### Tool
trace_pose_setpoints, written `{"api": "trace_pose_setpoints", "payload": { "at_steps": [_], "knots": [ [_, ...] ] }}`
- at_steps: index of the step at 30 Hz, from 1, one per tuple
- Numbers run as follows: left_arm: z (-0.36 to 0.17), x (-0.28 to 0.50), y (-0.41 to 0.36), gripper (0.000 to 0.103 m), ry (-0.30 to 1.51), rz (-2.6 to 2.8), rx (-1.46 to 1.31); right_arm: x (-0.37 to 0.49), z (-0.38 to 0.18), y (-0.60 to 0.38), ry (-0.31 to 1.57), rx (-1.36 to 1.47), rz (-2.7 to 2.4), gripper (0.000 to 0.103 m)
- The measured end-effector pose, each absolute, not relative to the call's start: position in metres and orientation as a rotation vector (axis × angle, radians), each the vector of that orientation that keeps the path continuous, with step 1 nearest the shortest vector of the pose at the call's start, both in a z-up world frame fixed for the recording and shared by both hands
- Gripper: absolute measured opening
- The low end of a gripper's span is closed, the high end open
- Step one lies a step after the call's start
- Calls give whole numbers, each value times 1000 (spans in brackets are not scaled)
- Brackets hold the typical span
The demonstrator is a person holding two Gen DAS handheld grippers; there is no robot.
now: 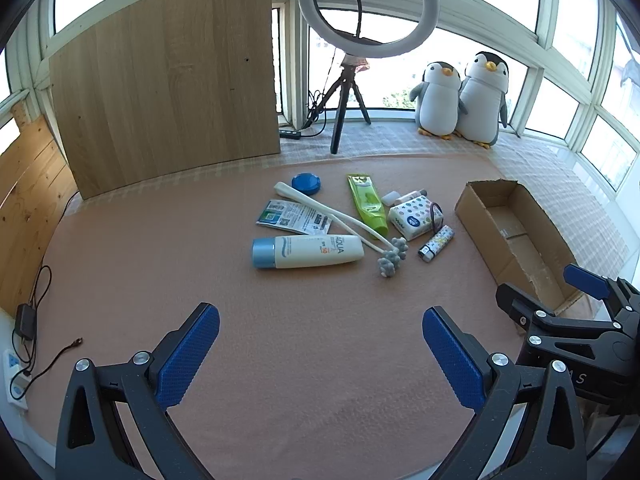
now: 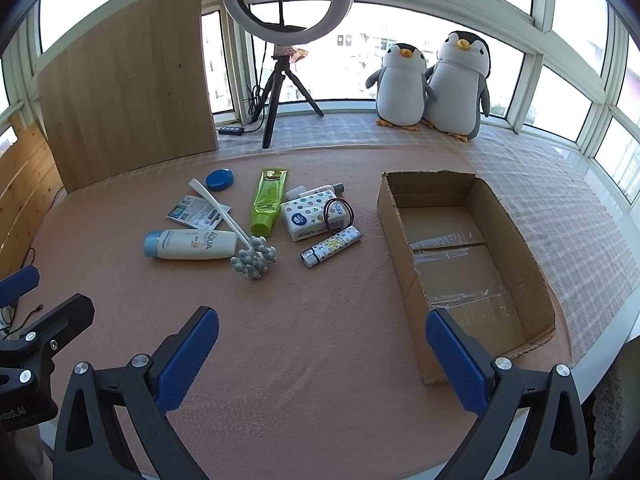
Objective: Organize objects
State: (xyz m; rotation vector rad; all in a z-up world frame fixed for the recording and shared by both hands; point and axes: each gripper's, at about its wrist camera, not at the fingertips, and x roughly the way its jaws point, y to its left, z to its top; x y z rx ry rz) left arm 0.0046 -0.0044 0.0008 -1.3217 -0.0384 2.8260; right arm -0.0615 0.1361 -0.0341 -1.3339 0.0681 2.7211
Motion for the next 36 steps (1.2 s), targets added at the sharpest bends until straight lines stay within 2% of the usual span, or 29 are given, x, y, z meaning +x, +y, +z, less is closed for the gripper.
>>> {"api": "trace_pose_setpoints", "payload": {
  "at_steps": [21, 36],
  "knots": [
    [-8, -12, -14, 103, -36, 2839, -1345, -77, -42, 138, 59, -1362, 2712, 102],
    [-46, -80, -37, 102, -21, 2866, -1441, -92, -58, 149, 70, -1412, 2695, 102]
  ]
}}
